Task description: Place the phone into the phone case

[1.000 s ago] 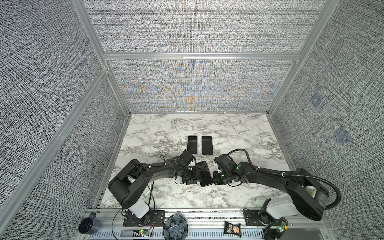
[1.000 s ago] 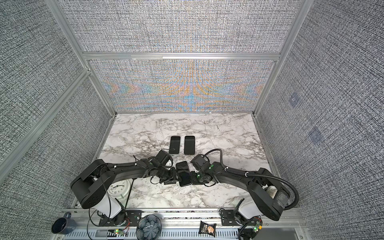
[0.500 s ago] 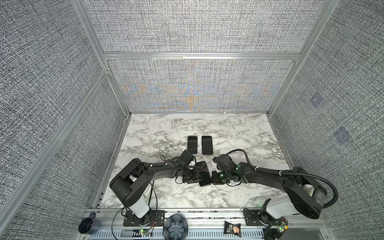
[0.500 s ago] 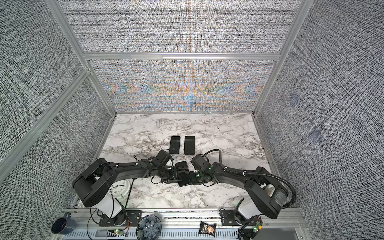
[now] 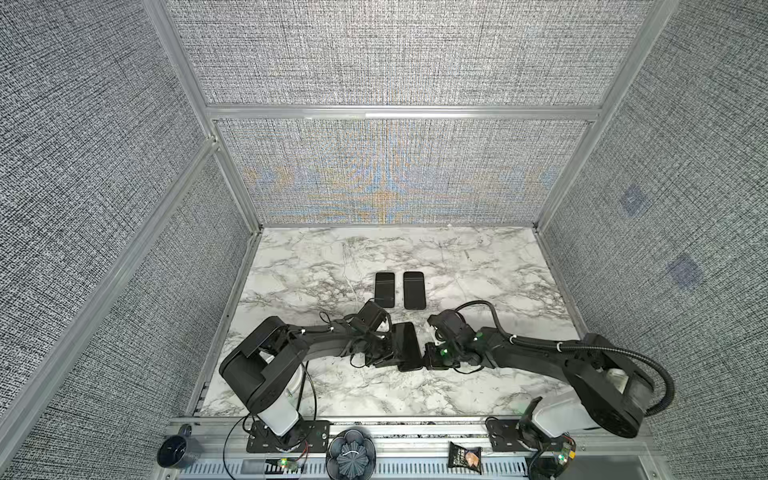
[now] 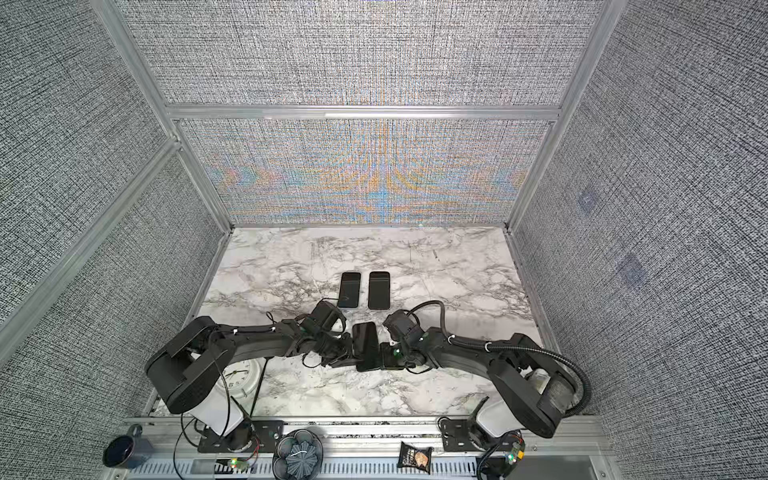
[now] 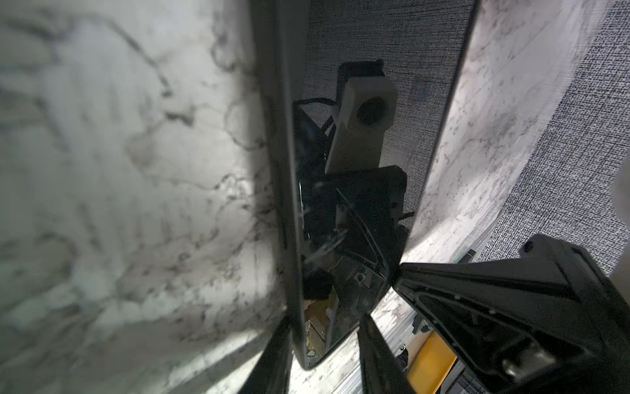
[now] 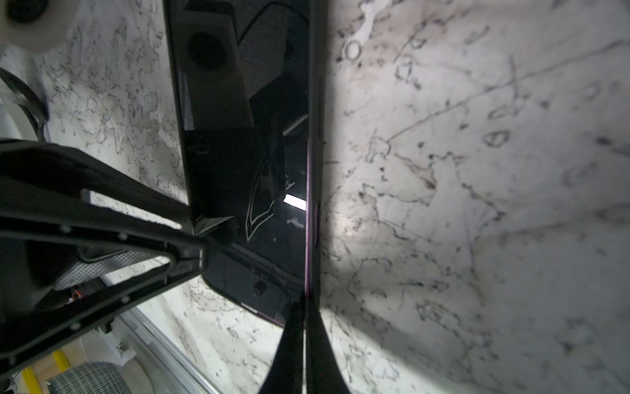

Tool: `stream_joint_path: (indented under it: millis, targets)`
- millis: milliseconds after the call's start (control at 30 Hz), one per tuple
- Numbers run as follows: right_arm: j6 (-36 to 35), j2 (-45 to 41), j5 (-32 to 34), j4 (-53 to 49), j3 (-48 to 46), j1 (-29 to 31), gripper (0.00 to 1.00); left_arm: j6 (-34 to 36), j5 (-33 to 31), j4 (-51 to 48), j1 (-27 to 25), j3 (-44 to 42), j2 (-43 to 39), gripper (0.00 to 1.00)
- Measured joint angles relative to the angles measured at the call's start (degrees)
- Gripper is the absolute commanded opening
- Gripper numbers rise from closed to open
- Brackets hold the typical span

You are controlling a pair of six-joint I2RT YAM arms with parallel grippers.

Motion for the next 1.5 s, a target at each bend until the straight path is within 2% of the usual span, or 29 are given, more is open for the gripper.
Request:
stream_joint_path:
  millis: [233, 433, 633, 1200, 1500]
  targets:
    - [-0.4, -0.9, 0.9, -1.7, 1.2, 0.1, 0.08, -0.2, -0.1, 1.0, 0.0, -0.7, -0.4, 0.35]
    - [-3.4, -4.7, 4.8, -9.7, 5.1, 0.6, 0.16, -0.2, -1.5, 1.6, -0.5, -1.3, -2.0, 0.37]
    - [-5.5, -2.6, 7.8, -14.3, 8.1, 0.9, 0.22, 0.3, -3.6, -0.5, -0.4, -1.1, -3.2, 0.4]
    - [-7.4, 2.7, 11.8, -15.5, 8.7, 3.3, 0.18, 1.5, -4.2, -1.2, 0.1, -1.4, -3.7, 0.4]
    - [-7.4, -0.7, 15.0, -19.6, 9.6, 4.3, 0.19, 1.5, -4.5, -1.5, 0.2, -1.5, -4.3, 0.4]
